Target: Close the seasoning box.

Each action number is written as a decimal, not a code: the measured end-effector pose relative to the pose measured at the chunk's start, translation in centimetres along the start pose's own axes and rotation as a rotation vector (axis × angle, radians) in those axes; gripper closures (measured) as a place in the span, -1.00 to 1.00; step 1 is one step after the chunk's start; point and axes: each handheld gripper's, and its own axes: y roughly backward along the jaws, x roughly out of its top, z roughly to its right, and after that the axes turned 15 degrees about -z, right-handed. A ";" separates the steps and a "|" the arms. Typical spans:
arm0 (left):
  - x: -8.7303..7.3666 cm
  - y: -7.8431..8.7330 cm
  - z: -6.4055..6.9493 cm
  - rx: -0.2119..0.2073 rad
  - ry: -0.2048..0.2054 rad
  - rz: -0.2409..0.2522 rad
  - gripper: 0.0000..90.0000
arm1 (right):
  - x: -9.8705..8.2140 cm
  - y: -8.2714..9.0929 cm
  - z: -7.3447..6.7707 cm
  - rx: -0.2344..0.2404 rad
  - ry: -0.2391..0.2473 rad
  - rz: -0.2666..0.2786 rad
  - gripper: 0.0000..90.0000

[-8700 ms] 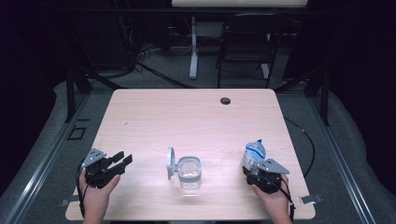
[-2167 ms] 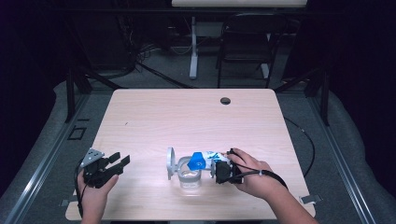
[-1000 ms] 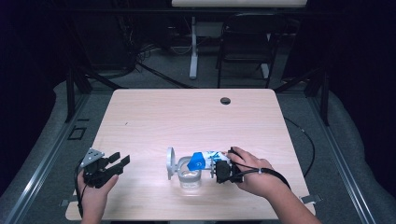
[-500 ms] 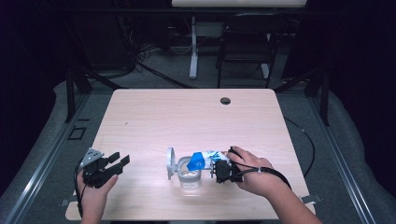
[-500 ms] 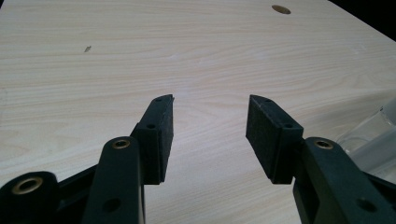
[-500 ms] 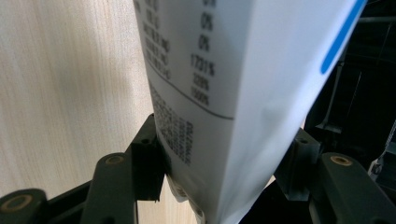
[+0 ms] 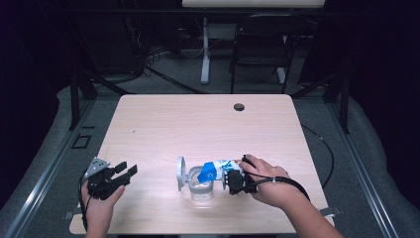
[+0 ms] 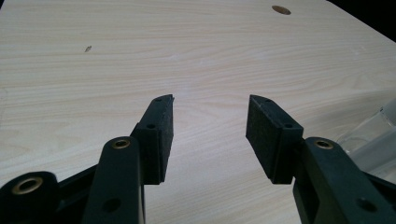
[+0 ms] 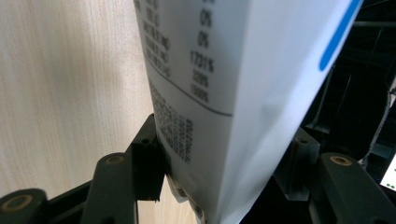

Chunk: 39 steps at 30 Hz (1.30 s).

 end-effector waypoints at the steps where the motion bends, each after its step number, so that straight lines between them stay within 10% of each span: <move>1: 0.0 0.0 0.0 0.000 0.001 0.000 0.15 | 0.0 0.0 0.0 -0.003 0.003 0.002 -0.02; 39: -0.1 -0.1 -0.1 0.003 0.005 -0.004 0.14 | 0.8 1.0 0.0 -0.081 0.083 -0.022 -0.01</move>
